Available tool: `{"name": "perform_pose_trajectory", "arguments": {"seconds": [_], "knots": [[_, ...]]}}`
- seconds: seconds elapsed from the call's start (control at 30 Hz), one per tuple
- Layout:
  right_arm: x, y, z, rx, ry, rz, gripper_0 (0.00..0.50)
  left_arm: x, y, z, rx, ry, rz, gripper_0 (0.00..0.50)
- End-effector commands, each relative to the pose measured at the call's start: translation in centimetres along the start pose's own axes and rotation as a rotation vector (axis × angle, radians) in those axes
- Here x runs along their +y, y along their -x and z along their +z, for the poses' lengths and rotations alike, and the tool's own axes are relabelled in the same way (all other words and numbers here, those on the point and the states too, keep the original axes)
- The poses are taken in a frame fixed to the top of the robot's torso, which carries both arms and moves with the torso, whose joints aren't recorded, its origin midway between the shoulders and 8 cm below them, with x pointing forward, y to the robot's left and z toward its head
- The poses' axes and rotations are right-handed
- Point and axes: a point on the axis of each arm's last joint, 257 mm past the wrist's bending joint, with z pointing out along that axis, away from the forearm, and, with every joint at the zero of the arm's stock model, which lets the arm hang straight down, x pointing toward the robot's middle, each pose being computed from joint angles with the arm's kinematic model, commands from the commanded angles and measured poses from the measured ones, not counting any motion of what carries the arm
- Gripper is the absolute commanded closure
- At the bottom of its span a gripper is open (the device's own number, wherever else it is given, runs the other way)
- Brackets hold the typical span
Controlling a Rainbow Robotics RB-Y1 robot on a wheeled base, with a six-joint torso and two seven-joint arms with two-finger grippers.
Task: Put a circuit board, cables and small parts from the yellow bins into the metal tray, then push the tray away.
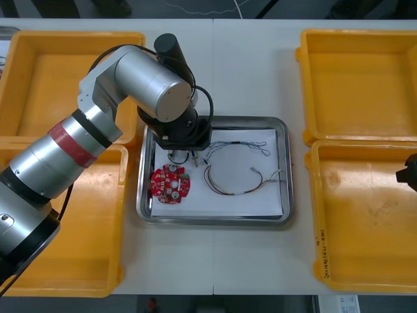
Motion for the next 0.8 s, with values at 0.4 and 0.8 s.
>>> {"name": "perform_pose_trajectory", "arguments": {"seconds": [0.4,0.8], "knots": [[-0.2,0.0,-0.7,-0.011,-0.019,-0.05,0.0,-1.3,0.3,-2.0,0.0,-0.037,-0.041,0.0],[-0.4,0.3,-1.2,-0.022,-0.028,-0.062,0.0,1.1,2.3,-8.9,-0.001,-0.006,-0.052,0.0]]}}
